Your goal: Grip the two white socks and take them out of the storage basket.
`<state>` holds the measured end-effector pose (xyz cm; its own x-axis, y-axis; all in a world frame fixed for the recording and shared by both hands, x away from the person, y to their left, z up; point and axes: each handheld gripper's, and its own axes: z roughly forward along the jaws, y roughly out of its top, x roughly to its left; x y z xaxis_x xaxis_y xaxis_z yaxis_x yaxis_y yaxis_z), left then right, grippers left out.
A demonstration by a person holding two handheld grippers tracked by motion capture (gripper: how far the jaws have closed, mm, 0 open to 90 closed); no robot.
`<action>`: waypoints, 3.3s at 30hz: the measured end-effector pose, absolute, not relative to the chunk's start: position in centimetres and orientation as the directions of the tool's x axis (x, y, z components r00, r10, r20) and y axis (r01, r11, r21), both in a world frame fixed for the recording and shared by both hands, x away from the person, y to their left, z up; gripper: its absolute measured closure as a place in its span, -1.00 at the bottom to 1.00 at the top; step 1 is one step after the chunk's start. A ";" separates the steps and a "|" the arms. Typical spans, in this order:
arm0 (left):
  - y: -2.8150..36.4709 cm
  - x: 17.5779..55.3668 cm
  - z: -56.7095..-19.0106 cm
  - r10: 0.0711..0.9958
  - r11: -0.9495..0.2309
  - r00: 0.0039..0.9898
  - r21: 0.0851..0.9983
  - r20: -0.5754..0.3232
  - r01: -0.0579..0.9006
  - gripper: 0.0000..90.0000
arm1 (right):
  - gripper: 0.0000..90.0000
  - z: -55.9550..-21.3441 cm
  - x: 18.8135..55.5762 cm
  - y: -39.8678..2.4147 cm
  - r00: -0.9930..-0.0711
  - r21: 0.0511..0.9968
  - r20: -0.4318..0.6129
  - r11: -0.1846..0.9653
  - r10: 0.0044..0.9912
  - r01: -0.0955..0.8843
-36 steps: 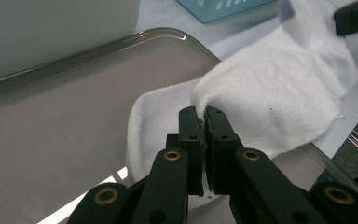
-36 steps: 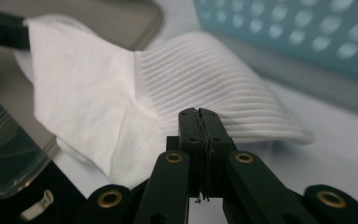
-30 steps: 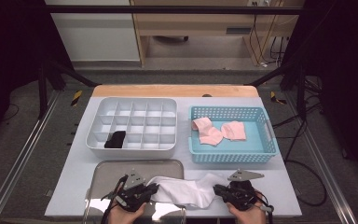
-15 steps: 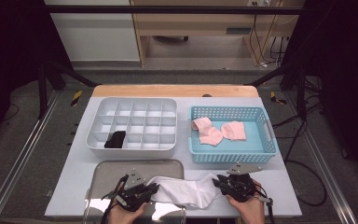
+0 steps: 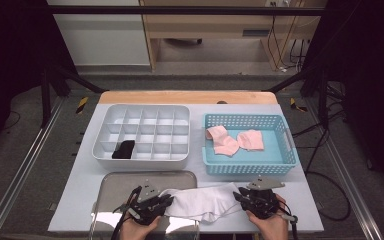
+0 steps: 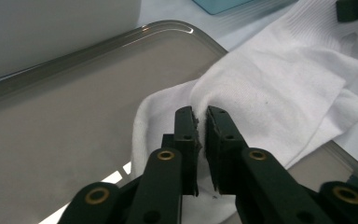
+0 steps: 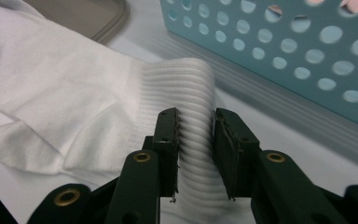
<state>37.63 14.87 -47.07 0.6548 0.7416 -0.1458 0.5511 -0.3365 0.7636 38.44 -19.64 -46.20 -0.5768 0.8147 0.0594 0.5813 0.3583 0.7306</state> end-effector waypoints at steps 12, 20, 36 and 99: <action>15.7 36.6 -47.0 0.738 -0.328 0.656 0.766 -0.157 0.552 0.54 | 0.49 -45.9 39.4 -23.4 -0.480 0.783 0.168 0.179 0.861 0.596; 14.5 36.7 -47.7 0.750 -0.359 0.648 0.744 -0.129 0.563 0.75 | 0.50 -47.5 39.5 -22.3 -0.514 0.721 0.160 0.256 0.843 0.644; 16.3 36.4 -46.0 0.733 -0.273 0.648 0.783 -0.207 0.559 0.90 | 0.90 -45.6 38.2 -23.4 -0.470 0.775 0.187 0.165 0.863 0.610; 16.4 38.1 -45.9 0.748 -0.268 0.638 0.796 -0.182 0.542 0.91 | 0.90 -45.8 37.2 -21.2 -0.486 0.730 0.159 0.229 0.860 0.644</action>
